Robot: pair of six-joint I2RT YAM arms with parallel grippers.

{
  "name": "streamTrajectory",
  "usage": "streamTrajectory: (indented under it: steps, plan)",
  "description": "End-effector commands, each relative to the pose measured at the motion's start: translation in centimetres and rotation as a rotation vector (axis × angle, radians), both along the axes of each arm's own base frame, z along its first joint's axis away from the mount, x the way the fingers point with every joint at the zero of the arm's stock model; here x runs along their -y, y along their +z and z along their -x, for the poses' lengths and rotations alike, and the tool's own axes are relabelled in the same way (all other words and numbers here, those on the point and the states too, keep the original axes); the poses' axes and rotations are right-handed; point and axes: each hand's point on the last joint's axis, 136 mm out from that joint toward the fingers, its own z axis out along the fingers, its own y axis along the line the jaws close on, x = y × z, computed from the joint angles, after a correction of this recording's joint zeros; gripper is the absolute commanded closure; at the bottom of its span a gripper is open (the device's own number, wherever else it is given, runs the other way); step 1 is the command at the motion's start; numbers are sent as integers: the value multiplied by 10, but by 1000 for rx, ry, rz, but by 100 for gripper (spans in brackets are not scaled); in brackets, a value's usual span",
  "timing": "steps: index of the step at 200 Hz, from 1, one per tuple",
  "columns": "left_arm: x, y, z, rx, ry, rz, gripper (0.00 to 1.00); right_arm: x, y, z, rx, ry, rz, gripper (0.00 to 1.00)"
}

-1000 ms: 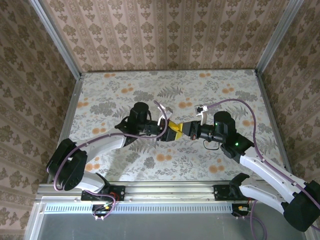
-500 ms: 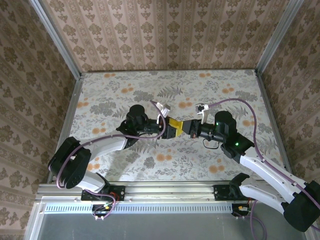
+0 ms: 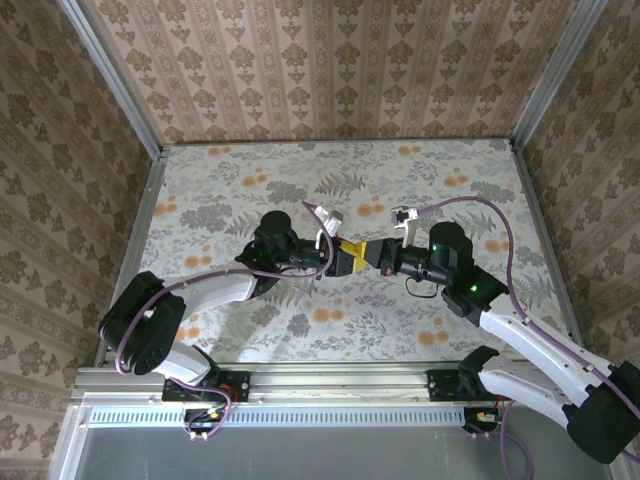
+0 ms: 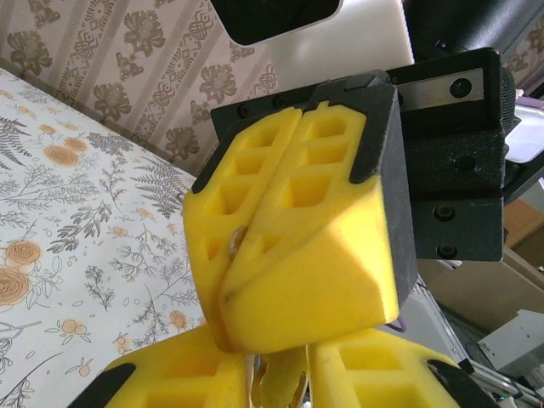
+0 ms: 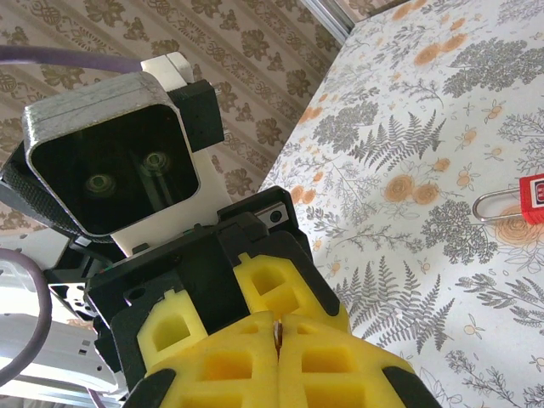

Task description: Unlock with the key

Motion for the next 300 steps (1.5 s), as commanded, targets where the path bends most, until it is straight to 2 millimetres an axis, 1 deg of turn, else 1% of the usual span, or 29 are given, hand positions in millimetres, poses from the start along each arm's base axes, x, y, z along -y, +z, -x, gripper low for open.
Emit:
streamTrajectory:
  steps: [1,16,34,45,77,138,190,224,253,283,286,292,300]
  plan:
    - [-1,-2,5,5,-24,14,78,2,4,0,9,-14,-8,100]
    - [-2,-3,5,3,-22,14,80,2,4,-1,11,-17,-8,100]
    - [-3,-4,4,2,-15,13,90,3,5,-1,11,-22,-9,100]
    - [-5,-6,3,-5,-6,9,94,3,5,-1,12,-25,-9,100]
    - [-11,-7,-3,-6,28,-2,99,6,2,-3,0,-47,-10,100]
    - [-21,1,-5,32,52,-21,100,19,-25,-9,-61,-142,21,100]
    - [-24,8,-4,38,44,-5,100,27,-36,-10,-80,-187,22,100]
    - [-26,12,-3,45,36,1,100,31,-47,-10,-106,-207,49,100]
    - [-26,11,-2,45,33,-4,100,32,-49,-9,-111,-211,40,100]
    - [-25,9,-3,43,33,-8,100,32,-44,-12,-101,-218,35,100]
    - [-25,8,-3,41,33,-11,100,32,-44,-12,-101,-221,38,98]
    - [-25,8,-3,42,34,-13,100,34,-43,-14,-98,-233,45,90]
    - [-26,6,-3,43,40,-22,100,37,-41,-15,-88,-249,57,77]
